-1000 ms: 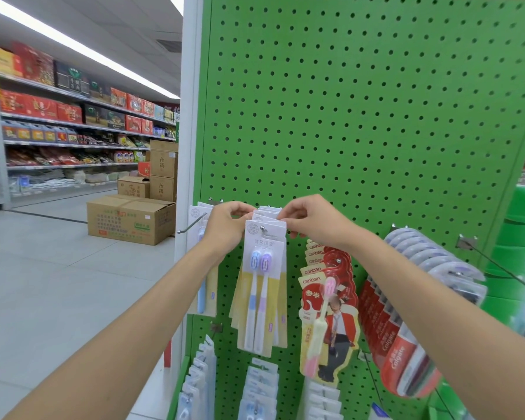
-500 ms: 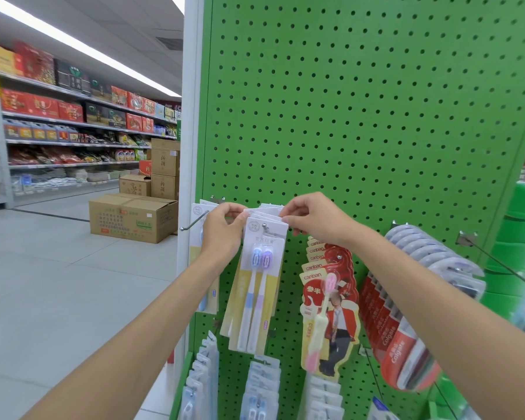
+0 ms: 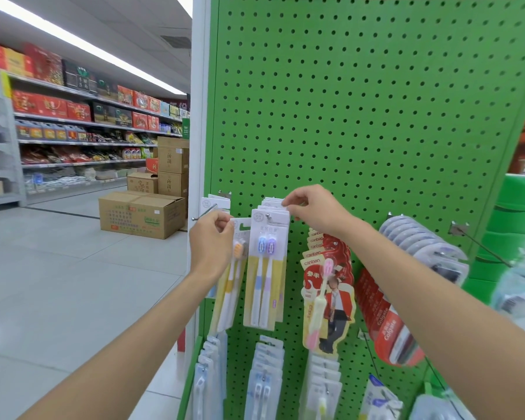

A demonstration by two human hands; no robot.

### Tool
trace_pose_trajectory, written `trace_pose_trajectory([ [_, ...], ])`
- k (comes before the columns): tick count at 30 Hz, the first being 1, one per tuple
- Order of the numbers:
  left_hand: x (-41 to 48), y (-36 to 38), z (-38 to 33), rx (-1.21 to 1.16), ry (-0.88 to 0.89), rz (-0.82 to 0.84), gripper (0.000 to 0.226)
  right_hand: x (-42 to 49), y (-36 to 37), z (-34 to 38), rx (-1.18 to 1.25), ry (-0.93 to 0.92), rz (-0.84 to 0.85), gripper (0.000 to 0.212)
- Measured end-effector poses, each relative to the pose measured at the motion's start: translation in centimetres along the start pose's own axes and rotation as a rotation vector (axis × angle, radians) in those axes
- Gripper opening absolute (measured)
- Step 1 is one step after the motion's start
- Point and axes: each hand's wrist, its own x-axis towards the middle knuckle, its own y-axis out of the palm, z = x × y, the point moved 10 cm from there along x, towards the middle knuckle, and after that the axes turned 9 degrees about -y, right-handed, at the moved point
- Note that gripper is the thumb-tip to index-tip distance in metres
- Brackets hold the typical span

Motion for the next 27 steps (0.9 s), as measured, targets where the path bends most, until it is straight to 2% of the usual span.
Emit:
trace_pose_trajectory([
  [5, -1.8, -1.5, -0.1, 0.046, -0.009, -0.012, 0.010, -1.7, -2.3, 2.0, -0.041, -0.043, -0.248, 0.026],
  [9, -3.3, -3.5, -0.1, 0.033, -0.041, -0.052, 0.009, -4.6, -2.8, 4.6, -0.026, -0.118, -0.397, 0.023],
  [13, -5.3, -4.3, 0.3, -0.012, -0.057, -0.028, 0.009, -7.8, 0.6, 6.3, 0.048, -0.139, -0.336, 0.022],
  [16, -7.3, -4.0, 1.4, -0.060, -0.120, 0.006, 0.009, -10.1, 4.6, 6.4, 0.109, -0.087, -0.209, 0.028],
  [21, -10.6, -1.2, 4.3, -0.229, -0.217, 0.182, 0.016, -14.4, 10.6, 4.6, 0.288, 0.042, -0.129, 0.045],
  [24, -12.6, 1.3, 7.1, -0.377, -0.350, 0.343, 0.010, -16.6, 12.4, 2.5, 0.393, 0.133, -0.219, 0.040],
  [27, -14.7, 3.3, 9.4, -0.564, -0.483, 0.502, 0.008, -18.0, 13.5, 0.8, 0.428, 0.152, -0.294, 0.022],
])
